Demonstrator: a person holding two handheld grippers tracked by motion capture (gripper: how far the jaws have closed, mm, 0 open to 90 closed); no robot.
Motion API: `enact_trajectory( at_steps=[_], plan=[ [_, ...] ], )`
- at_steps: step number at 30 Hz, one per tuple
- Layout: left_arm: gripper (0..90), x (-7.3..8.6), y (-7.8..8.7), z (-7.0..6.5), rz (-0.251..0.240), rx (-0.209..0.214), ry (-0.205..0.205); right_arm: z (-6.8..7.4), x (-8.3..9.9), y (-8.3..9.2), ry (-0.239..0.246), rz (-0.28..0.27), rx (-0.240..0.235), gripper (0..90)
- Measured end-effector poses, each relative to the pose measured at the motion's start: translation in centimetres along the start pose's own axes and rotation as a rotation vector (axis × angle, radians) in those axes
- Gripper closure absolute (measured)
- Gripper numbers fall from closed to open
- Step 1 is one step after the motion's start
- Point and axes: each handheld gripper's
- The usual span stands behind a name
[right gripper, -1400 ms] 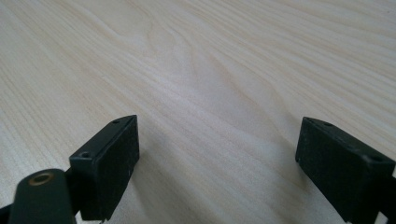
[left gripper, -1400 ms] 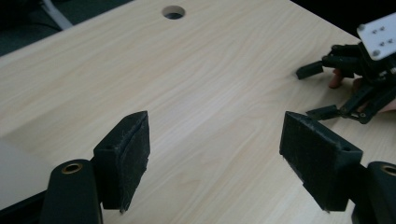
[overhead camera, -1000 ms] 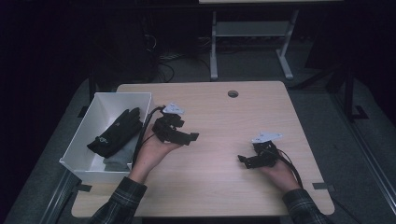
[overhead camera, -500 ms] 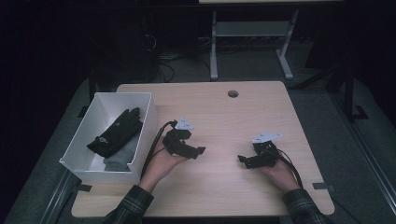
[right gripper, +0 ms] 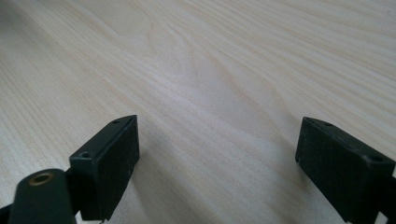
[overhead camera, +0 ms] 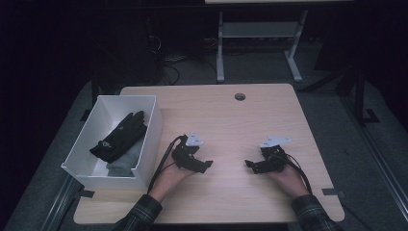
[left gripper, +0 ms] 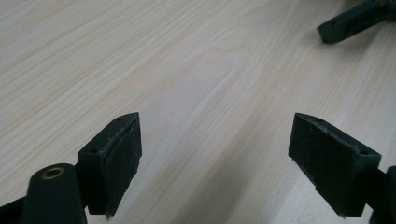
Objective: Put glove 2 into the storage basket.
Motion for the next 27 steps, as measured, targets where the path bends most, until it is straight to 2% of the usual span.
enact_trajectory(
  at_steps=[2,6,10,13,15,18,20,27],
  plan=[
    [16.4,0.2,-0.2,0.0,0.007,-0.009,-0.018,0.0,0.0,0.0,0.0,0.0,0.0,13.4],
    [16.1,0.7,-0.7,-0.2,0.005,-0.013,-0.027,0.0,0.0,0.0,0.0,0.0,0.0,13.5],
    [15.6,1.2,-1.4,-0.2,0.03,-0.022,-0.042,0.0,0.0,0.0,0.0,0.0,0.0,13.5],
    [15.3,1.6,-1.8,-0.3,0.049,-0.004,-0.045,0.0,0.0,0.0,0.0,0.0,0.0,13.5],
    [13.8,1.7,-2.0,-0.3,0.035,0.022,-0.026,0.0,0.0,0.0,0.0,0.0,0.0,13.5],
    [13.4,1.9,-2.1,-0.4,0.013,0.029,-0.038,0.0,0.0,0.0,0.0,0.0,-0.001,13.5],
    [12.8,2.2,-2.1,-0.4,-0.011,0.028,-0.038,0.0,0.0,0.0,0.0,0.0,-0.001,13.5],
    [12.8,2.4,-2.1,-0.4,-0.027,0.029,-0.04,0.0,0.0,0.0,0.001,0.002,-0.001,13.5]
  ],
)
Point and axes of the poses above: each handheld gripper's, and its own axes: y roughly backward along the jaws, x roughly out of its underside, z roughly to its left, and after that the axes turned 10 degrees about -y, right-handed
